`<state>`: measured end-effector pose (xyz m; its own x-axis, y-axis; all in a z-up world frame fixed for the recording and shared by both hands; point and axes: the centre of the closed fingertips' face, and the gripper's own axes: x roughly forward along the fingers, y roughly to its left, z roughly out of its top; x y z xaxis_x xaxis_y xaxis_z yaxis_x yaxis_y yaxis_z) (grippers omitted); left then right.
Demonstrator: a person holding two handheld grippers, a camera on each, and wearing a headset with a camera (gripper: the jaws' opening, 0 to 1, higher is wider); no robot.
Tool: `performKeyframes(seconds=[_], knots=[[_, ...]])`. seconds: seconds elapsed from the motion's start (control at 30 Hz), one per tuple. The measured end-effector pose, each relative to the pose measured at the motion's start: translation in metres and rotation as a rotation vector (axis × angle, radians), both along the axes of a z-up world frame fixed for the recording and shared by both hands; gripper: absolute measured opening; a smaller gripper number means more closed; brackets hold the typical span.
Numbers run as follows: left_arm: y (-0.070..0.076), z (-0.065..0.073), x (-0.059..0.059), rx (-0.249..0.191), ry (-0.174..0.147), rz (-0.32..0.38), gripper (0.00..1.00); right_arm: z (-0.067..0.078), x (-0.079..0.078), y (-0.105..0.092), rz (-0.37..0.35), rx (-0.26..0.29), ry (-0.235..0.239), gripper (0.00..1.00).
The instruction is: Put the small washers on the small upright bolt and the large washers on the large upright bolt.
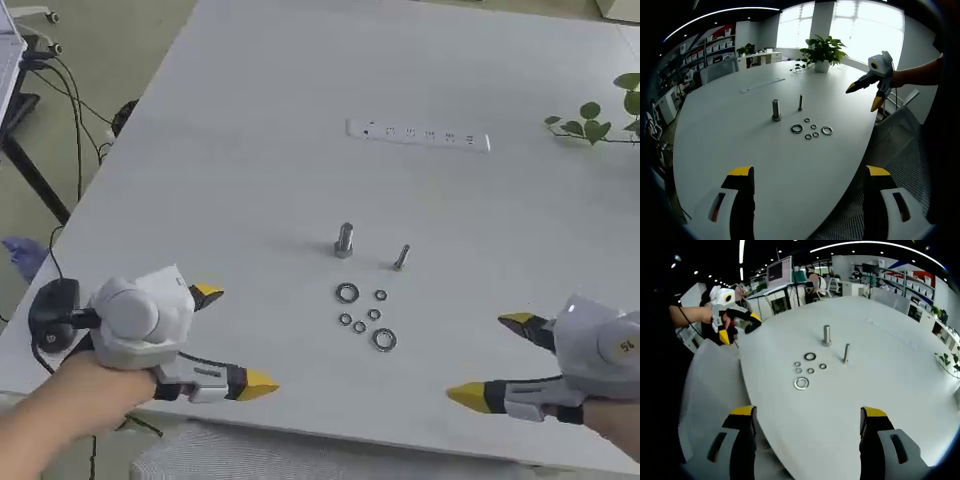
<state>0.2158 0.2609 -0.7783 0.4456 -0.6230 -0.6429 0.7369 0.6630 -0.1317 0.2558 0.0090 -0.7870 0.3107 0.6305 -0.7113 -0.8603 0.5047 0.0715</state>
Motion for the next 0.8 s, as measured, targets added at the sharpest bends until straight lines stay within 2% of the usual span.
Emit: performKeyframes(seconds=[0.13,0.2,0.37,0.6,0.67,0.73,0.8], knots=[[-0.001,-0.001,-0.003,0.010,0.008,-0.013,0.87,-0.001,-0.001,-0.004,-0.012,-0.007,0.006,0.82],[-0.003,-0.002,-0.004,0.000,0.017,-0.013,0.87,0.000,-0.003,-0.005,-0.020,-0.007,0.008,0.82],[-0.002,-0.003,-0.004,0.009,0.008,-0.022,0.87,-0.002,-0.007,-0.007,-0.032,-0.015,0.016,0.81],[-0.004,-0.006,-0.004,0.011,0.023,-0.027,0.88,-0.003,-0.010,-0.009,-0.041,-0.006,0.010,0.80],[-0.004,-0.007,-0.004,0.018,0.023,-0.027,0.88,-0.004,-0.010,-0.010,-0.044,-0.013,0.015,0.80],[-0.005,-0.005,-0.001,0.018,0.008,-0.014,0.89,-0.004,-0.010,-0.012,-0.047,-0.010,0.015,0.80],[-0.006,-0.005,-0.002,0.013,0.015,-0.016,0.89,-0.004,-0.009,-0.012,-0.049,-0.009,0.014,0.80]])
